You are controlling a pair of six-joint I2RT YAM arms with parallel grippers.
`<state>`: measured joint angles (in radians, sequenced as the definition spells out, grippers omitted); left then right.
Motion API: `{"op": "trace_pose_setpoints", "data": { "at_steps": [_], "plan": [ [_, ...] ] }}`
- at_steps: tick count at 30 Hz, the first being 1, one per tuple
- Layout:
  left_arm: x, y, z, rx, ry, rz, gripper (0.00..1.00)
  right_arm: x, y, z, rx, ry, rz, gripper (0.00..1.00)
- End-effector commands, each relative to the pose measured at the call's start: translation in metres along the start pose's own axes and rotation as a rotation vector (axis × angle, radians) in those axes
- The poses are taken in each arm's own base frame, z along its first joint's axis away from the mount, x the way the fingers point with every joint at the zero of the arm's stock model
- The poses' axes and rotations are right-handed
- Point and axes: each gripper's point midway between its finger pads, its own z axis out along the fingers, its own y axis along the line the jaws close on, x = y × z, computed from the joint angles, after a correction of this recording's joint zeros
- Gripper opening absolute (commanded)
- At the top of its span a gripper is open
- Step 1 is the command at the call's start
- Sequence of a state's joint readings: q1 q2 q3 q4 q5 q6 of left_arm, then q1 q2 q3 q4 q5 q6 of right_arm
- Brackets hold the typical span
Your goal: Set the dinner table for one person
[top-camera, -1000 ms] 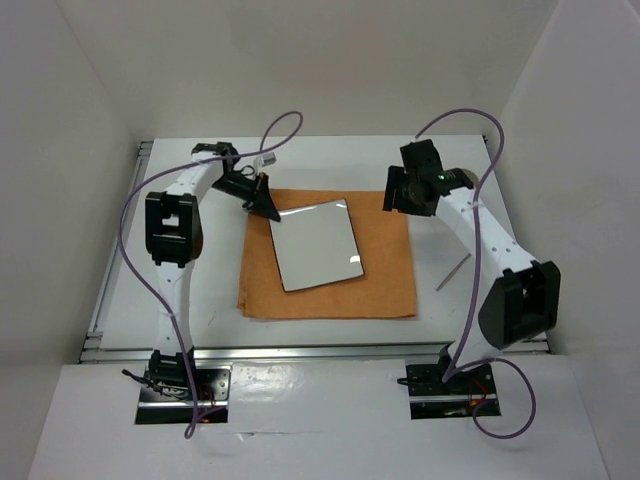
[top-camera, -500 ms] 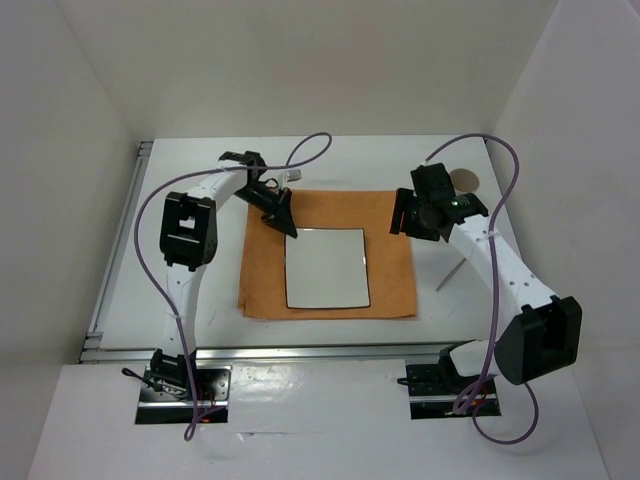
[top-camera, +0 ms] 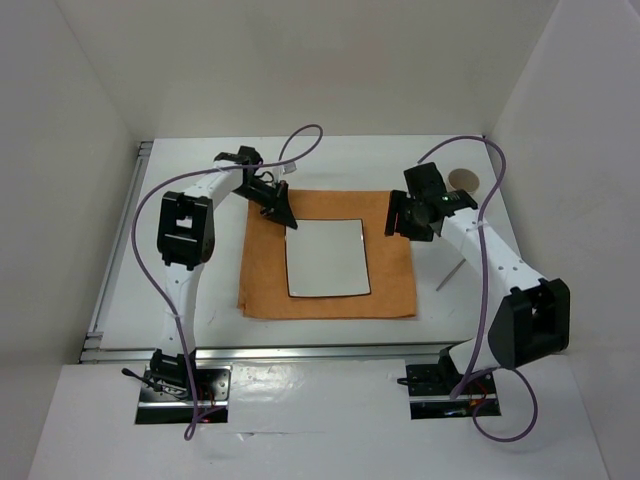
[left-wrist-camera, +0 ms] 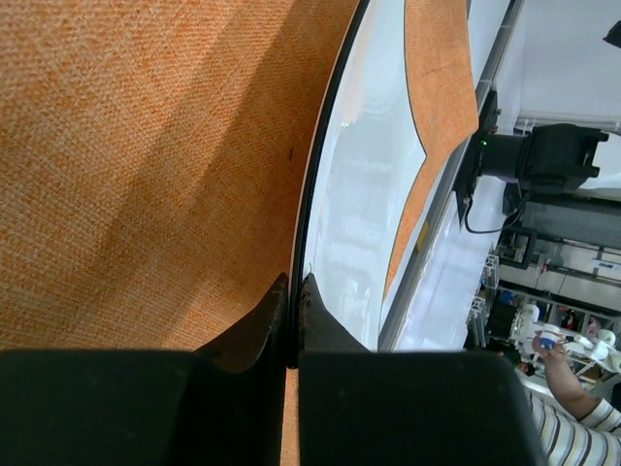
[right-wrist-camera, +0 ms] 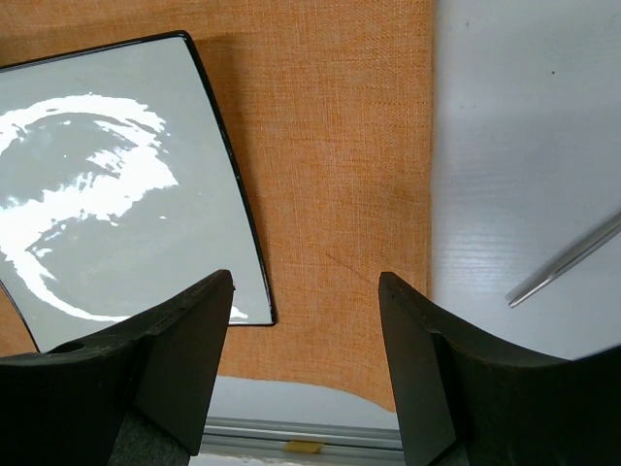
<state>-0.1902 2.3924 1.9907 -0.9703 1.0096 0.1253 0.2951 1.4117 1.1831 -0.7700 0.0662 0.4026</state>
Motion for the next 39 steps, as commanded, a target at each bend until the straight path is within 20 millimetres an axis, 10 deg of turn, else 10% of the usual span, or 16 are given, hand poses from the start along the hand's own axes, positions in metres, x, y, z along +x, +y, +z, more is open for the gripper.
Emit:
{"op": "trace_pose_setpoints", "data": {
  "at_steps": [1, 16, 20, 22, 39],
  "plan": [
    [-0.018, -0.001, -0.002, 0.032, -0.056, 0.045, 0.00, -0.005, 0.007, 0.005, -0.022, -0.026, -0.014, 0.70],
    [-0.016, 0.043, 0.011, -0.123, -0.015, 0.057, 0.01, -0.002, 0.004, 0.013, -0.006, -0.013, -0.015, 0.70],
    [-0.022, 0.051, 0.007, -0.193, -0.035, 0.089, 0.38, 0.000, 0.001, 0.015, 0.006, -0.008, -0.015, 0.70],
    [-0.023, 0.057, 0.006, -0.226, -0.037, 0.096, 0.41, 0.002, 0.000, 0.014, 0.010, 0.000, -0.016, 0.70],
    [-0.045, 0.034, -0.004, -0.198, -0.100, 0.147, 0.45, 0.002, -0.010, 0.007, 0.062, 0.000, -0.027, 0.71]
  ]
}}
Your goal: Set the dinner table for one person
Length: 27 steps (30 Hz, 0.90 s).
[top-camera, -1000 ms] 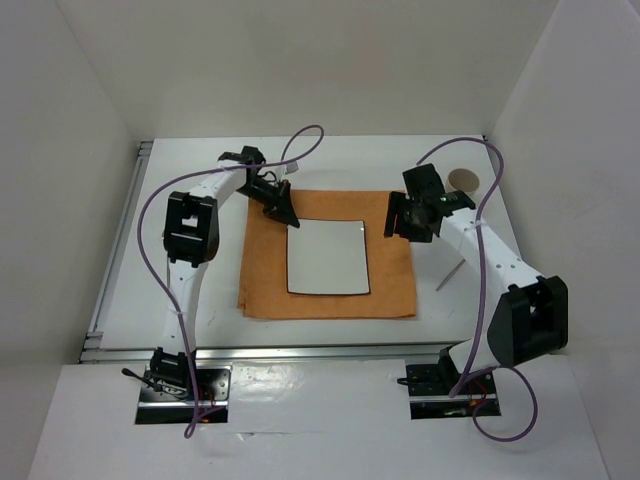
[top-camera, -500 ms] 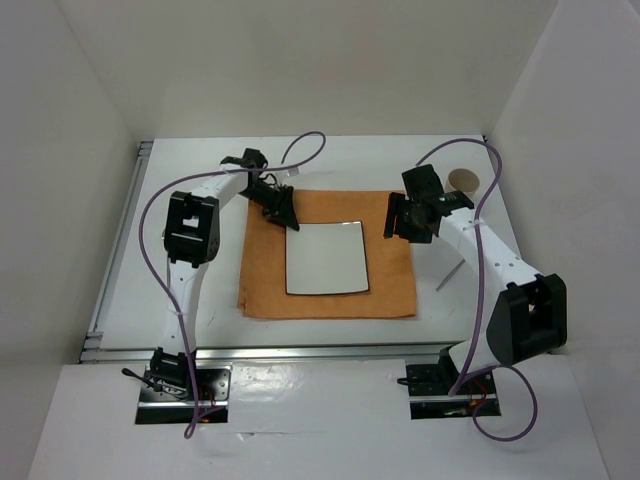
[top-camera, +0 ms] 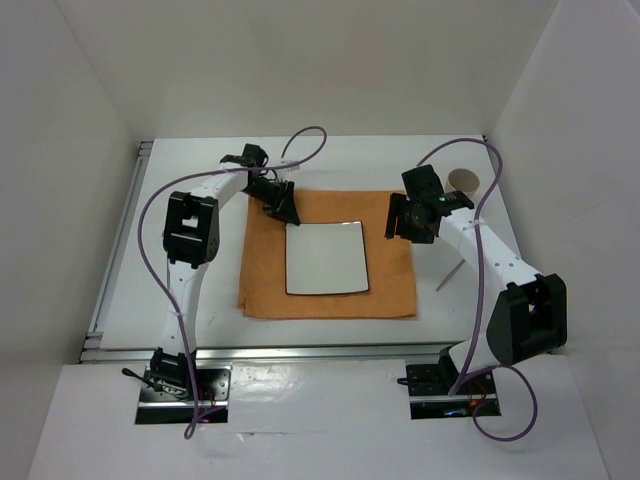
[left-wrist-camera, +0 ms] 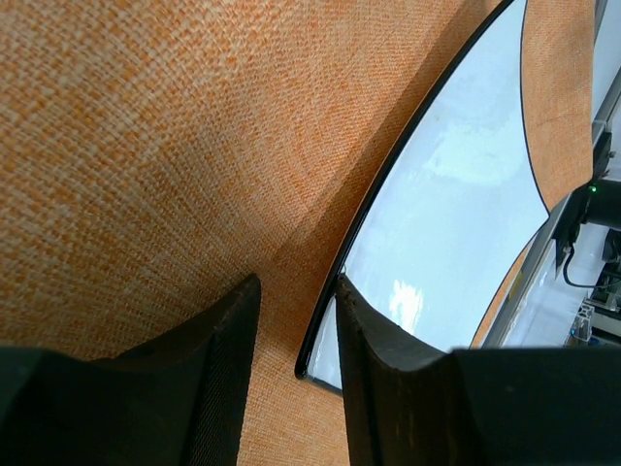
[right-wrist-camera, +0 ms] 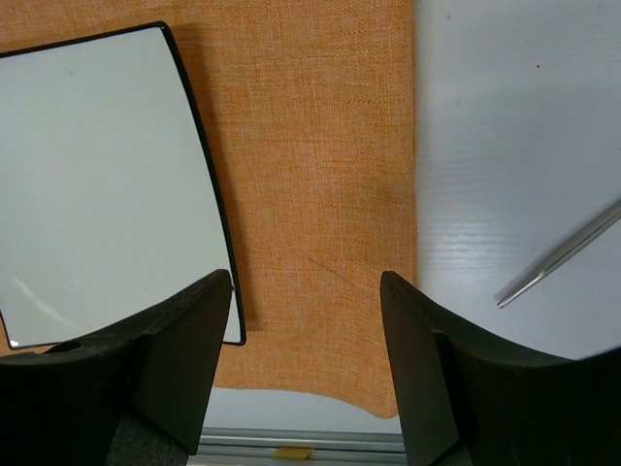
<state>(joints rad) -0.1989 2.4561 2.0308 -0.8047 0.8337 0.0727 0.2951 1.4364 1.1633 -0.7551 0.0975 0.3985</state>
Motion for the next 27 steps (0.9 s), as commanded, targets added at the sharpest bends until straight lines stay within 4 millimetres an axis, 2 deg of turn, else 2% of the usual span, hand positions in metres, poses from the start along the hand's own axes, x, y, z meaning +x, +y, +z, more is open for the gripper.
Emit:
{"op": "trace_pose_setpoints", "data": {
  "at_steps": [1, 4, 6, 8, 9, 10, 12, 13, 15, 16, 18, 19, 22, 23, 25, 27],
  "plan": [
    [-0.023, -0.014, -0.018, -0.015, -0.062, 0.074, 0.45, 0.000, -0.003, -0.005, 0.027, -0.002, -0.010, 0.71],
    [-0.024, -0.019, -0.026, -0.041, -0.064, 0.070, 0.45, 0.008, -0.019, -0.005, 0.117, 0.021, 0.023, 0.71],
    [-0.044, -0.032, -0.049, -0.115, -0.138, 0.130, 0.47, 0.004, -0.036, -0.007, 0.176, 0.018, 0.087, 0.74],
    [-0.052, -0.038, -0.066, -0.185, -0.185, 0.159, 0.49, 0.009, -0.053, -0.006, 0.211, 0.058, 0.125, 0.75],
    [-0.062, -0.036, -0.081, -0.267, -0.220, 0.186, 0.54, 0.012, -0.062, -0.004, 0.222, 0.075, 0.152, 0.77],
    [-0.074, -0.049, -0.102, -0.318, -0.278, 0.220, 0.61, 0.017, -0.083, -0.001, 0.249, 0.099, 0.204, 0.77],
    [-0.081, -0.041, -0.127, -0.473, -0.323, 0.218, 0.74, 0.019, -0.099, 0.006, 0.228, 0.115, 0.247, 0.79],
    [-0.084, -0.043, -0.138, -0.514, -0.349, 0.218, 0.77, 0.021, -0.119, 0.011, 0.245, 0.114, 0.302, 0.79],
    [-0.079, -0.031, -0.153, -0.572, -0.351, 0.173, 0.77, 0.023, -0.134, 0.013, 0.262, 0.122, 0.340, 0.79],
    [-0.071, -0.020, -0.160, -0.585, -0.341, 0.137, 0.76, 0.027, -0.148, 0.018, 0.283, 0.137, 0.368, 0.79],
    [-0.053, -0.010, -0.166, -0.569, -0.304, 0.066, 0.75, 0.024, -0.159, 0.022, 0.297, 0.131, 0.391, 0.79],
    [-0.043, -0.001, -0.177, -0.574, -0.302, 0.026, 0.75, 0.027, -0.166, 0.026, 0.303, 0.150, 0.419, 0.79],
    [-0.029, 0.001, -0.202, -0.587, -0.322, -0.006, 0.75, 0.030, -0.174, 0.032, 0.336, 0.173, 0.435, 0.79],
    [-0.015, 0.010, -0.209, -0.594, -0.312, -0.020, 0.75, 0.034, -0.183, 0.039, 0.354, 0.191, 0.472, 0.79],
    [-0.009, 0.005, -0.226, -0.614, -0.342, -0.001, 0.75, 0.040, -0.187, 0.045, 0.352, 0.223, 0.506, 0.79],
    [0.004, 0.012, -0.233, -0.629, -0.340, -0.014, 0.75, 0.038, -0.192, 0.057, 0.358, 0.222, 0.534, 0.79]
  ]
}}
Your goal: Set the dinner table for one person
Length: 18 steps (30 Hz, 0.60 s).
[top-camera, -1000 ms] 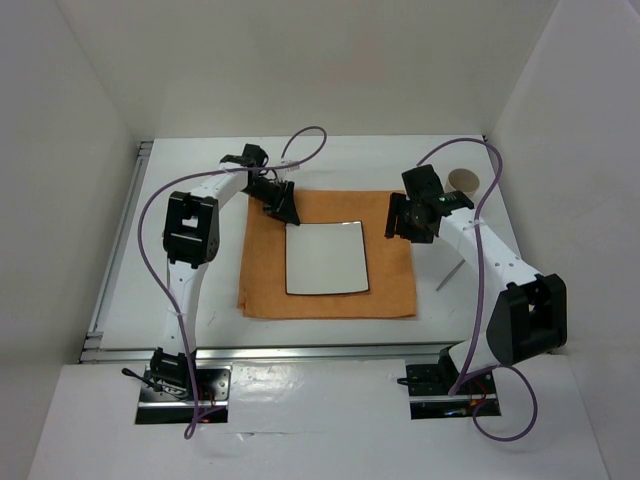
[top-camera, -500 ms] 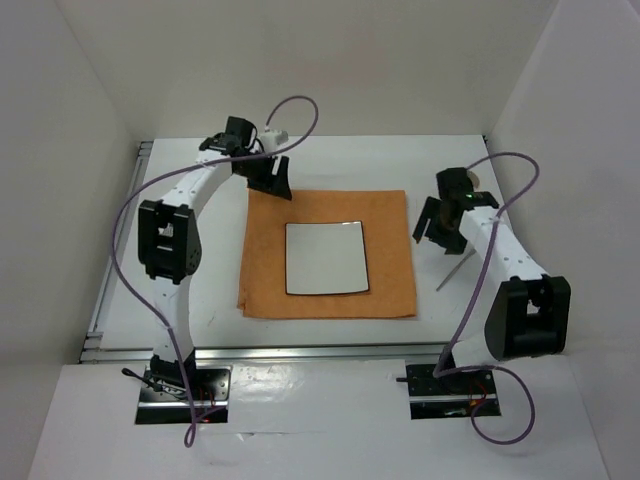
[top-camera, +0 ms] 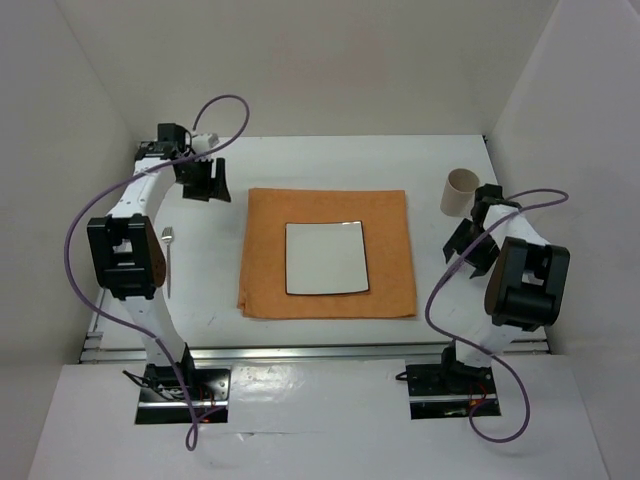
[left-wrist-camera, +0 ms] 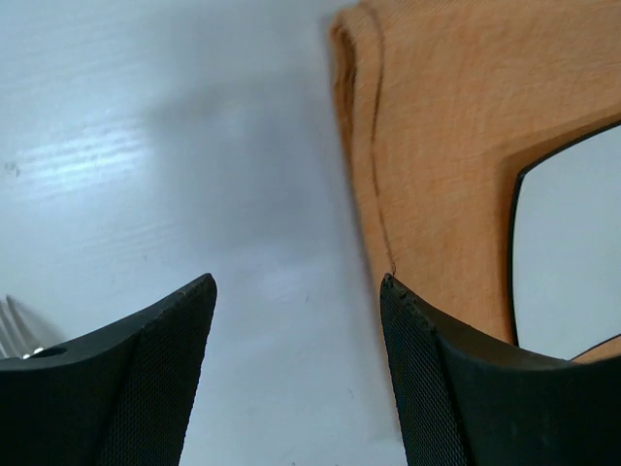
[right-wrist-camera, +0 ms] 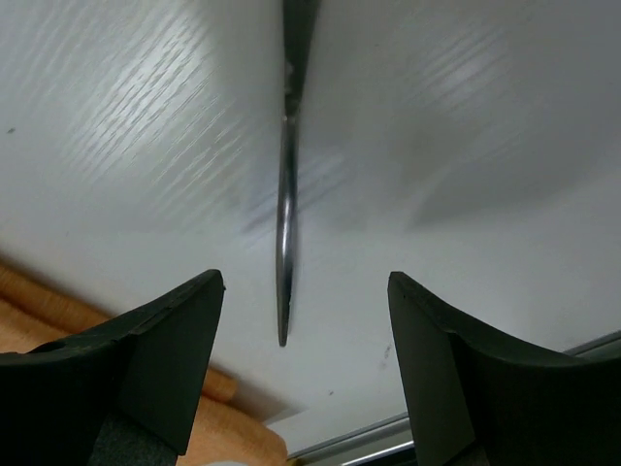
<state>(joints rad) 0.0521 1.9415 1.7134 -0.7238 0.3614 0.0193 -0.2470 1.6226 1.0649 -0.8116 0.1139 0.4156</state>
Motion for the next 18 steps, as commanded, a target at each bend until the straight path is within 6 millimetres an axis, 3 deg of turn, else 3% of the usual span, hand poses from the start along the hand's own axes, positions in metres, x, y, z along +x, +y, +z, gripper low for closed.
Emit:
{"op": "trace_pose_setpoints", "data": {
  "at_steps": [1, 5, 9, 11, 15, 18],
  "plan": [
    [-0.008, -0.002, -0.038, -0.016, -0.065, 0.051, 0.75, -0.012, 0.004, 0.015, -0.014, -0.004, 0.050, 0.76],
    [-0.002, 0.015, -0.052, 0.010, -0.075, -0.014, 0.74, -0.014, 0.009, 0.038, 0.003, 0.031, 0.081, 0.65],
    [0.013, 0.027, -0.052, 0.010, -0.044, -0.048, 0.74, -0.009, 0.014, 0.049, -0.010, 0.058, 0.090, 0.50],
    [0.020, 0.031, -0.052, 0.008, -0.027, -0.056, 0.72, -0.007, 0.015, 0.051, -0.023, 0.063, 0.091, 0.41],
    [0.034, 0.040, -0.054, -0.001, -0.006, -0.082, 0.72, 0.007, 0.007, 0.053, -0.004, 0.076, 0.089, 0.04],
    [0.032, 0.040, -0.057, -0.003, -0.014, -0.069, 0.72, 0.009, 0.004, 0.051, 0.002, 0.061, 0.090, 0.00]
  ]
}}
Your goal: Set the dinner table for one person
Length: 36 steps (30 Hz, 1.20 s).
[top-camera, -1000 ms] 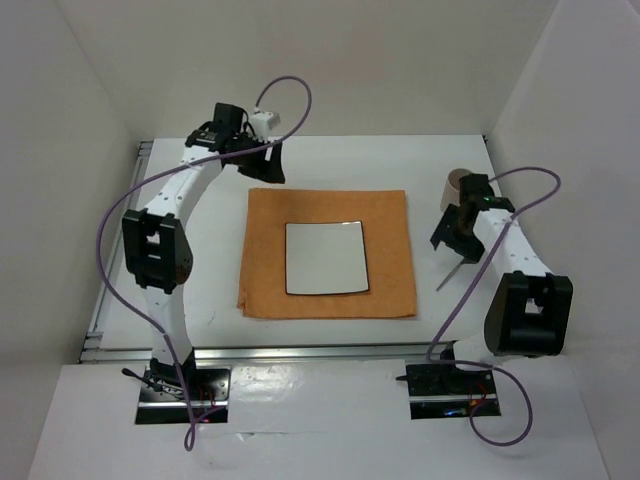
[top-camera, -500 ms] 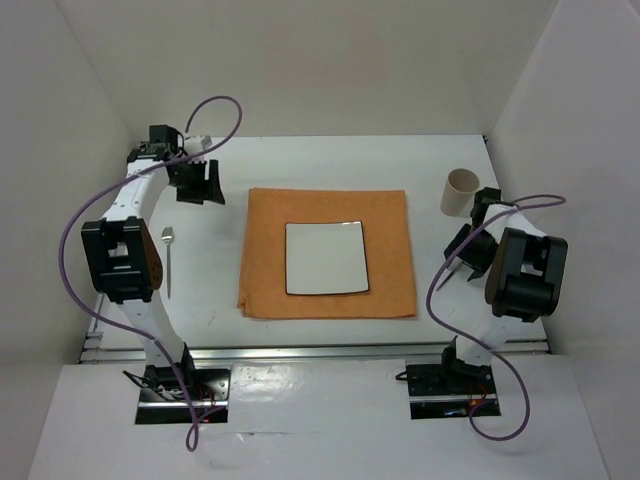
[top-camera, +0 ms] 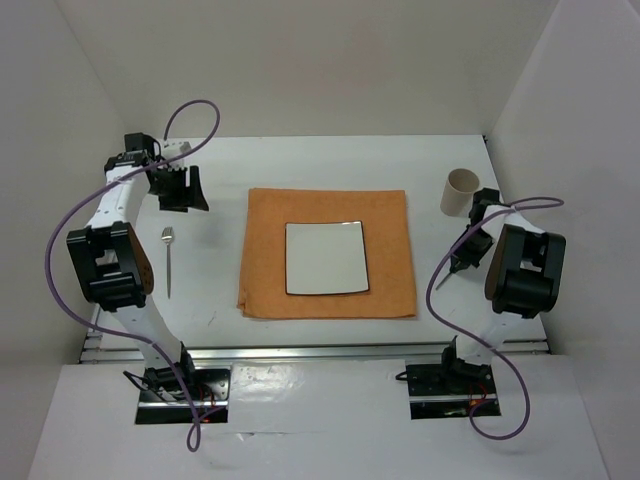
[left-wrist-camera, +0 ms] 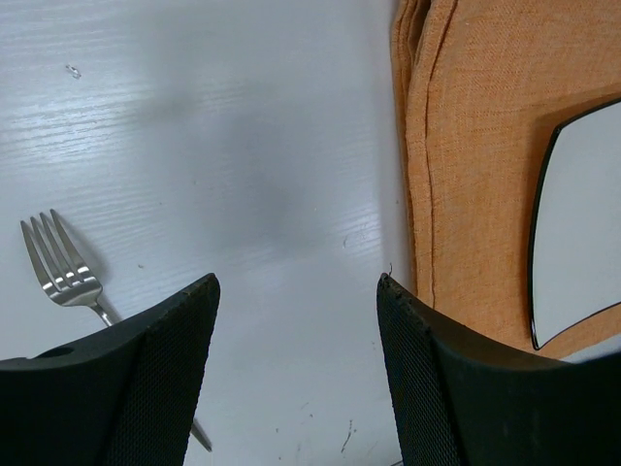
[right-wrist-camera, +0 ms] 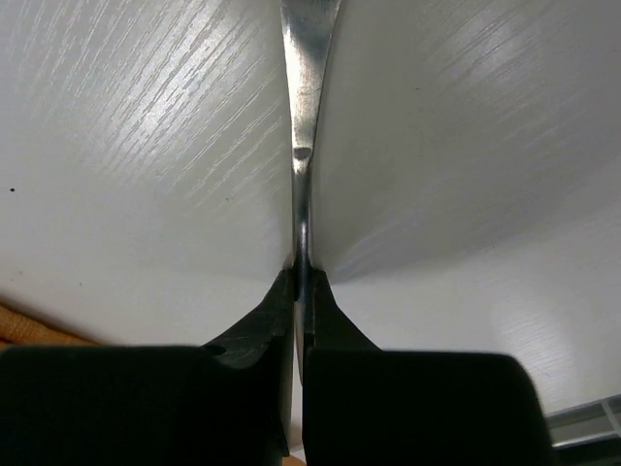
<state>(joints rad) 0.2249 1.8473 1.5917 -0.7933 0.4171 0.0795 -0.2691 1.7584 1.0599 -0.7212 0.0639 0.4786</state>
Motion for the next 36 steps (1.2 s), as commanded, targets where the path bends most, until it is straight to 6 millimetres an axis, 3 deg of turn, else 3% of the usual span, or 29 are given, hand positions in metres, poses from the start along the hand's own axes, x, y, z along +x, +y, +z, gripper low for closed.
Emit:
{"op": "trace_pose_setpoints", "data": {
  "at_steps": [1, 6, 10, 19, 22, 26, 27, 28, 32, 34, 36],
  "plan": [
    [-0.007, -0.012, -0.018, 0.023, -0.046, 0.049, 0.72, 0.007, -0.007, 0.009, 0.011, -0.019, 0.011, 0.00],
    [-0.006, -0.016, -0.028, 0.021, -0.059, 0.056, 0.72, -0.005, -0.001, -0.019, -0.044, -0.111, 0.052, 0.00],
    [-0.001, -0.013, -0.033, 0.005, -0.060, 0.059, 0.72, -0.020, 0.003, -0.061, -0.108, -0.237, 0.064, 0.00],
    [-0.005, -0.018, -0.056, -0.019, -0.109, 0.075, 0.72, -0.021, 0.004, -0.119, -0.110, -0.411, -0.037, 0.00],
    [-0.005, -0.020, -0.063, -0.033, -0.122, 0.082, 0.72, -0.012, 0.016, -0.133, -0.100, -0.458, -0.109, 0.00],
    [-0.003, -0.019, -0.067, -0.052, -0.127, 0.085, 0.72, 0.016, 0.061, -0.155, -0.157, -0.507, -0.343, 0.00],
    [-0.004, -0.017, -0.070, -0.069, -0.133, 0.088, 0.72, 0.033, 0.092, -0.167, -0.233, -0.540, -0.448, 0.00],
    [-0.001, -0.016, -0.070, -0.079, -0.123, 0.083, 0.72, 0.042, 0.102, -0.172, -0.246, -0.555, -0.502, 0.00],
    [0.008, -0.004, -0.073, -0.154, -0.104, 0.084, 0.72, 0.082, 0.139, -0.151, -0.295, -0.480, -0.761, 0.00],
    [0.016, 0.004, -0.074, -0.197, -0.083, 0.098, 0.72, 0.090, 0.139, -0.126, -0.262, -0.411, -0.797, 0.00],
    [0.021, 0.008, -0.078, -0.229, -0.085, 0.110, 0.72, 0.098, 0.141, -0.114, -0.270, -0.368, -0.813, 0.00]
  ]
}}
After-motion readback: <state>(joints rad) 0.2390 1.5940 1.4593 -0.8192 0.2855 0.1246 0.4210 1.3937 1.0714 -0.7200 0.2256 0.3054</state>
